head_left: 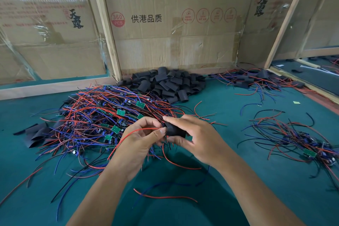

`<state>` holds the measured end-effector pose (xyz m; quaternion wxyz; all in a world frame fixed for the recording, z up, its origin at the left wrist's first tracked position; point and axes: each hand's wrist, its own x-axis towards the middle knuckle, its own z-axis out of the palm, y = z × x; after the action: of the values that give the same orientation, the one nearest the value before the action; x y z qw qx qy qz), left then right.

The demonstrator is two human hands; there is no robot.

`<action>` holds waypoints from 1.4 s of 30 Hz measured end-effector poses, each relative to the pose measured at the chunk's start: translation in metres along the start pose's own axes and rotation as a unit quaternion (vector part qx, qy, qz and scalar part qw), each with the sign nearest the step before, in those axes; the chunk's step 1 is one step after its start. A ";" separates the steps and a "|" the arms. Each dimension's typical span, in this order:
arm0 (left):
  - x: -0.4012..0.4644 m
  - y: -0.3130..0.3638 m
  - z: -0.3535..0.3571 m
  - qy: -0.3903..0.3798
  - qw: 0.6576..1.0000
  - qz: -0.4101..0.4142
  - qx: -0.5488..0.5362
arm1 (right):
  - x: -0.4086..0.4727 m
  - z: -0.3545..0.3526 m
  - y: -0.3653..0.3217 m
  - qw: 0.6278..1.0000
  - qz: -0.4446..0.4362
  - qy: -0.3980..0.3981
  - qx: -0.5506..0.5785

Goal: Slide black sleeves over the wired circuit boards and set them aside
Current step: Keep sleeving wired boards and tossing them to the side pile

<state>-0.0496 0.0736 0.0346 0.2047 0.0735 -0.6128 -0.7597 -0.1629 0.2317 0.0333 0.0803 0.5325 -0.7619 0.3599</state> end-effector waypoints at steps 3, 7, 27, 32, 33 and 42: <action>0.000 -0.001 0.001 0.002 0.998 -0.047 -0.030 | -0.001 -0.001 -0.003 1.000 -0.009 -0.007 -0.013; -0.001 0.000 0.001 0.007 0.995 -0.083 -0.052 | -0.001 -0.003 -0.007 0.999 -0.008 -0.020 -0.024; -0.003 -0.002 0.004 -0.004 0.980 -0.164 -0.110 | -0.003 -0.011 -0.016 0.999 -0.004 -0.040 -0.002; -0.003 0.002 0.008 -0.025 0.975 -0.144 -0.165 | -0.001 -0.020 -0.018 0.997 -0.041 0.026 -0.052; -0.003 0.003 0.009 -0.026 0.975 -0.136 -0.175 | 0.001 -0.023 -0.018 0.996 -0.043 0.034 -0.070; -0.001 0.000 0.011 -0.033 0.978 -0.149 -0.142 | 0.044 -0.093 0.050 0.935 0.017 0.126 -0.331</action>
<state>-0.0526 0.0836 0.0369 0.0775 0.1089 -0.4873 -0.8630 -0.2494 0.2664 0.1001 0.3415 0.4131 -0.8303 0.1527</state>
